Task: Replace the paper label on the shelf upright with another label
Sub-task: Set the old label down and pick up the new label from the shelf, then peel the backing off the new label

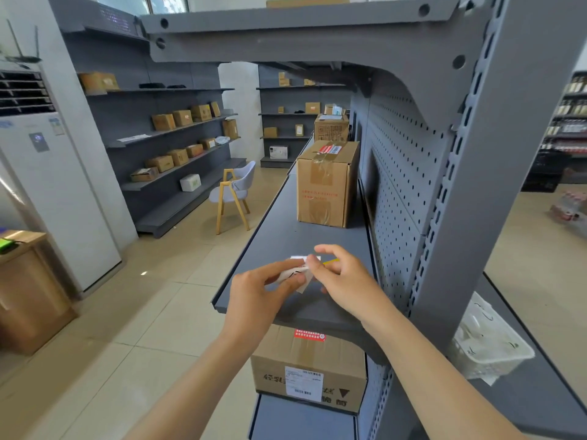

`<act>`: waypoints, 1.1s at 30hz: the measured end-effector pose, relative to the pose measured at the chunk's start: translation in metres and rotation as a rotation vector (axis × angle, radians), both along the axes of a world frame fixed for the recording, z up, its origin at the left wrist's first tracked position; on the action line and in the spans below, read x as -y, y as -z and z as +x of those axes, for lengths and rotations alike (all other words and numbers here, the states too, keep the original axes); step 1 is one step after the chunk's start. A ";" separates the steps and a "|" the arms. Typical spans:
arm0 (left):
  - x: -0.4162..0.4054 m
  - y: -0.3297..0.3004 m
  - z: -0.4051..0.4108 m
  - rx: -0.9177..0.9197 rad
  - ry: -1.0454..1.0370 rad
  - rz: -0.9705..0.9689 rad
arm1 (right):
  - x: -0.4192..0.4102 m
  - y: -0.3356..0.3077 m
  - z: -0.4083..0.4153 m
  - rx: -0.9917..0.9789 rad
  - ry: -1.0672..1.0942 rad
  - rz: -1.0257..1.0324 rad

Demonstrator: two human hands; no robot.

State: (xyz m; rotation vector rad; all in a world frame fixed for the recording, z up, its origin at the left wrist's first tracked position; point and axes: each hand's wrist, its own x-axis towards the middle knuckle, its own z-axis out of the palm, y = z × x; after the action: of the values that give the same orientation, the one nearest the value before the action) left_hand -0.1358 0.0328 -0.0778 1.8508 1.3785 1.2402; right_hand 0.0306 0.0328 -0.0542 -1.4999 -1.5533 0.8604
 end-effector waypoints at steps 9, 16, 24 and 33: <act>0.034 -0.059 0.003 0.654 0.214 -0.274 | 0.049 -0.037 0.011 -0.047 -0.041 0.325; 0.048 -0.096 0.016 0.541 0.439 -0.320 | 0.081 -0.067 0.031 -0.022 -0.160 0.377; 0.054 -0.119 0.031 0.311 0.489 -0.277 | 0.099 -0.086 0.060 -0.009 -0.179 0.415; 0.062 -0.125 0.055 0.336 0.657 -0.242 | 0.112 -0.096 0.083 -0.083 -0.194 0.408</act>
State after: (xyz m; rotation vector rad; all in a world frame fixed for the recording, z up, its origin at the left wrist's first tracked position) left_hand -0.0806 -0.0289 0.0475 1.6318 0.6245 0.9301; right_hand 0.1138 -0.0791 0.0421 -1.0240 -1.7088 0.6511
